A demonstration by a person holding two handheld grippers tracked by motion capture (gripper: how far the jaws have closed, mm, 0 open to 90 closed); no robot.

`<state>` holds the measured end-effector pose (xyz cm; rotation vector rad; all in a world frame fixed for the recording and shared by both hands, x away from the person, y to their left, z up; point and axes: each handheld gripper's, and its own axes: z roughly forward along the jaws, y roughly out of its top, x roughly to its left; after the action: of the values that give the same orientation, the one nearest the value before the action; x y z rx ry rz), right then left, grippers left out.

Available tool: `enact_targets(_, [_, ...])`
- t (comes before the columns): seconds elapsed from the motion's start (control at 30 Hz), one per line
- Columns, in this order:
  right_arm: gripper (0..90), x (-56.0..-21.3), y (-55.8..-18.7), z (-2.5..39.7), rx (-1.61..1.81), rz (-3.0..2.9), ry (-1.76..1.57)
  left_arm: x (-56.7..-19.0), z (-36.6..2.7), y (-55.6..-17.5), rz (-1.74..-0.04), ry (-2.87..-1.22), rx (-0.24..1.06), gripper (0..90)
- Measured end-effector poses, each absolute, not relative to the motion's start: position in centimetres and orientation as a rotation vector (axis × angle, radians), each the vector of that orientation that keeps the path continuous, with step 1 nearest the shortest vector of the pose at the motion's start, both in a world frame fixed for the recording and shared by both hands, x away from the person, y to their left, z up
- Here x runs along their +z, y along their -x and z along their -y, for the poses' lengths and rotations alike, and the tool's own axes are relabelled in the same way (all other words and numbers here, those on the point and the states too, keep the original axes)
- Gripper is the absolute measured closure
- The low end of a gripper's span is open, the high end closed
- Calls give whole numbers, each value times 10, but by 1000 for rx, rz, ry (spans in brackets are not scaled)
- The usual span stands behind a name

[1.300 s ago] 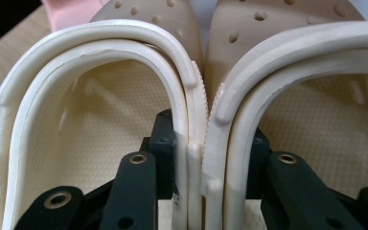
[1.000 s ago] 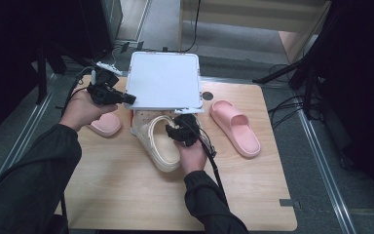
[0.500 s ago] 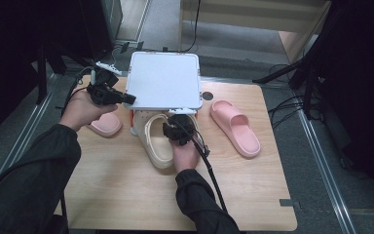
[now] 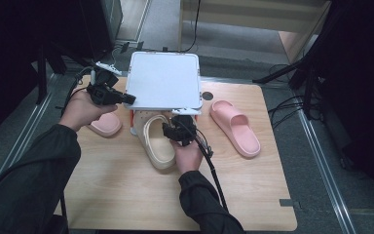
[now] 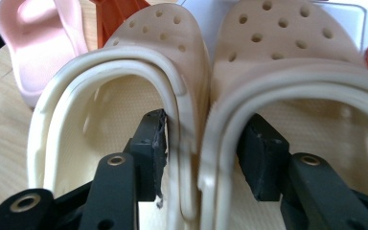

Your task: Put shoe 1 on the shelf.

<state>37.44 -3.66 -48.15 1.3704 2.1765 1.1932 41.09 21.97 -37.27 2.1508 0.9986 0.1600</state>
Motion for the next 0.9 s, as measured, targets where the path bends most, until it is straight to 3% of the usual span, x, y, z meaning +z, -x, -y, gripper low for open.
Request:
enact_targets(0.33, [657, -468, -342, 63, 1214, -2231, -1325, -372, -219, -411, -1013, -2149, 160, 894])
enact_targets(0.7, [896, -462, -298, 82, 1273, -2386, -1181, -372, -218, -411, -1025, -2150, 159, 894])
enact_targets(0.9, [900, -475, -281, 85, 1337, -2464, -1135, -371, -218, -411, -1029, -2156, 157, 894])
